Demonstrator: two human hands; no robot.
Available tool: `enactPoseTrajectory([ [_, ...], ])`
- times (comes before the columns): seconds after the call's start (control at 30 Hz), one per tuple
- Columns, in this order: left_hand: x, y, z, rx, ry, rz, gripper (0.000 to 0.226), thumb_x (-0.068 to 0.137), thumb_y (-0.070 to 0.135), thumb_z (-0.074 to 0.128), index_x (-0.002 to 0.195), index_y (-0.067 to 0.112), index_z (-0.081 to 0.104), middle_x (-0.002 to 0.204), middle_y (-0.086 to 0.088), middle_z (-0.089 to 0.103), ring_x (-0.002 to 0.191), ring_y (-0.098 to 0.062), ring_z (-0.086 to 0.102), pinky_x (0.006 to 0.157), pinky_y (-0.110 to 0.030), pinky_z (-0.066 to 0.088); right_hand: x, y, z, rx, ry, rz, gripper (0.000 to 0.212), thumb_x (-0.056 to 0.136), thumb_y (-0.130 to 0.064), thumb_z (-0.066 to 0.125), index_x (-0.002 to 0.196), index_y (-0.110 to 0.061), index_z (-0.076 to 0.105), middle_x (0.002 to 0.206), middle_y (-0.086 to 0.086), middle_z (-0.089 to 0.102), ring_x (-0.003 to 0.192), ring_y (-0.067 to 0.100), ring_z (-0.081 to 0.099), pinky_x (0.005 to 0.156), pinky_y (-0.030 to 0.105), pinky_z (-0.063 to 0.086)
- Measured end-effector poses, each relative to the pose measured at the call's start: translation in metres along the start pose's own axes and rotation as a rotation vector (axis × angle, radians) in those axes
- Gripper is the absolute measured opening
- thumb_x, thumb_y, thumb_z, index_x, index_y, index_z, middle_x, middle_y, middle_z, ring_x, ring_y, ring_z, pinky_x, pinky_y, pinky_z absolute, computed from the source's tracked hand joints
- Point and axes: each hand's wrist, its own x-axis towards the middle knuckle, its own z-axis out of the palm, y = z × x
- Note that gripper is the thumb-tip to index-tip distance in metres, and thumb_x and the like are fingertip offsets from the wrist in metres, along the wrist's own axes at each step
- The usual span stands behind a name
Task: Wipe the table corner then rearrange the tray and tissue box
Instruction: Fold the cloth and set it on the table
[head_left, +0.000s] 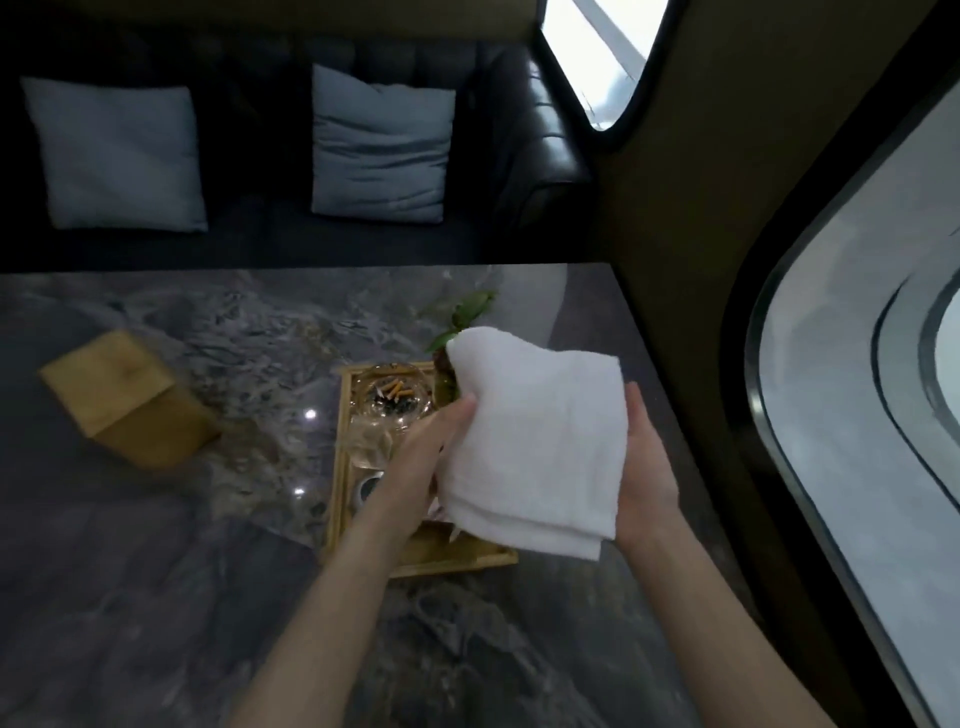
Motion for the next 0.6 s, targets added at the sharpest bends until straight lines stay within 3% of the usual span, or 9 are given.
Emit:
enactPoseTrajectory([
  [0.1,-0.029,-0.010,-0.039,-0.147,-0.053,-0.085,0.033,0.081,0.041,0.051,0.075,0.023,0.078,0.084,0.000,0.077,0.076,-0.011,0.072,0.057,-0.022,0.055,0.004,0.038,0.029,-0.053,-0.012,0.032,0.065,0.083,-0.065,0.034,0.101,-0.017,0.075,0.108,0.008,0.072,0.093,0.027,0.070,0.078,0.039,0.056],
  [0.27,-0.062,-0.028,-0.118,-0.169,0.094,-0.095,0.038,0.074,0.027,0.061,0.108,0.009,0.065,0.103,-0.009,0.073,0.091,-0.020,0.070,0.079,-0.031,0.057,0.024,0.094,0.056,-0.255,0.020,0.149,0.051,0.074,-0.048,0.054,0.104,-0.011,0.070,0.098,0.015,0.073,0.086,0.033,0.069,0.078,0.044,0.052],
  [0.37,-0.079,-0.034,-0.160,-0.126,0.170,-0.088,0.030,0.083,0.017,0.060,0.112,0.011,0.061,0.104,-0.008,0.073,0.094,-0.023,0.069,0.082,-0.036,0.056,0.039,0.129,0.067,-0.335,0.041,0.210,0.041,0.081,-0.042,0.052,0.089,-0.010,0.076,0.090,0.015,0.074,0.079,0.031,0.071,0.076,0.042,0.048],
  [0.47,-0.091,-0.038,-0.197,-0.108,0.217,-0.063,0.030,0.084,0.014,0.058,0.114,0.015,0.059,0.111,-0.010,0.070,0.104,-0.029,0.065,0.093,-0.045,0.050,0.057,0.164,0.077,-0.378,0.076,0.294,0.041,0.083,-0.042,0.052,0.097,-0.009,0.071,0.094,0.016,0.073,0.092,0.033,0.065,0.085,0.045,0.047],
  [0.53,-0.095,-0.040,-0.221,-0.069,0.230,-0.041,0.030,0.086,0.014,0.058,0.116,0.018,0.057,0.112,-0.007,0.069,0.103,-0.027,0.065,0.091,-0.044,0.051,0.070,0.183,0.084,-0.410,0.075,0.338,0.042,0.088,-0.044,0.048,0.102,-0.010,0.067,0.099,0.016,0.072,0.099,0.033,0.062,0.089,0.047,0.046],
  [0.6,-0.094,-0.042,-0.243,0.003,0.251,-0.012,0.028,0.087,0.015,0.056,0.115,0.020,0.055,0.108,-0.002,0.068,0.095,-0.019,0.066,0.079,-0.034,0.055,0.084,0.201,0.092,-0.478,0.082,0.376,0.039,0.091,-0.044,0.045,0.104,-0.012,0.062,0.102,0.014,0.068,0.098,0.031,0.061,0.085,0.045,0.048],
])
